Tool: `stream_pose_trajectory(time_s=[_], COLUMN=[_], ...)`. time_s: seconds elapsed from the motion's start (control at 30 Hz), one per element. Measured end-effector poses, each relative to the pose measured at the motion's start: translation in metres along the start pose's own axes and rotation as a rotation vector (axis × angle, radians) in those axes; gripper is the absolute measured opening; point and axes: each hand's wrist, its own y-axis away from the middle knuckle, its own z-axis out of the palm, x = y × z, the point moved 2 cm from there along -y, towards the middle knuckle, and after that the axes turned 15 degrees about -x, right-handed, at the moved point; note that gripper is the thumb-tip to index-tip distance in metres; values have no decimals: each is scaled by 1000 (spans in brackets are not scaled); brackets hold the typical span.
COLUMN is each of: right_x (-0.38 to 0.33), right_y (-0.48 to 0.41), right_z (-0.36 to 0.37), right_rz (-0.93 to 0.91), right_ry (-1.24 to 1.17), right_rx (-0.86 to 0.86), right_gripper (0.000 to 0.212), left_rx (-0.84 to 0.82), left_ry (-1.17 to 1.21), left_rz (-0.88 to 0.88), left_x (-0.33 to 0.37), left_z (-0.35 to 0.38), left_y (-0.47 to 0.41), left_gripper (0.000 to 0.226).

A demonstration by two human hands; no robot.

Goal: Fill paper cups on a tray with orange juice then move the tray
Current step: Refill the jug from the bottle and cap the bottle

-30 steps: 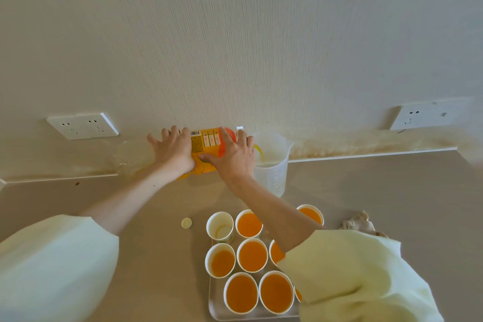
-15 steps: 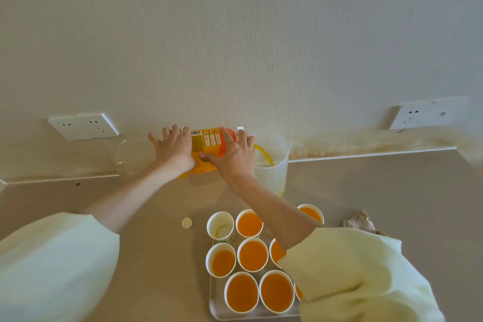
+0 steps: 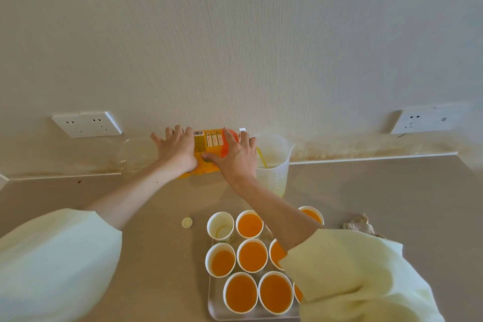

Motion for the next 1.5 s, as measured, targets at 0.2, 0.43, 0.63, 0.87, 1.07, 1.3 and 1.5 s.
stream_pose_trajectory(time_s=[0.2,0.43,0.63,0.87,1.07,1.3,1.5], right_x=[0,0,0,0,0,0,0], right_y=[1,1,1,2,3,3,3], right_z=[0,1,1,0,1,0,1], right_rz=[6,5,4,5,9,19,9], right_ry=[3,-1,-14,-8,-9,2,-1], right_rx=[-1,4,13,5,3,-5,-3], right_gripper=[87,85,84,85,86,85,85], left_rx=[0,22,35,27,36,30,35], left_ry=[-5,-23,-28,-26,-26,-22,-16], left_rz=[-2,10,18,14,20,19,24], left_x=[0,0,-1,0,-1,0,-1], left_z=[0,-1,-2,-1,0,-2,-1], left_y=[0,0,1,2,3,3,4], left_gripper=[77,74,73,75,74,70,71])
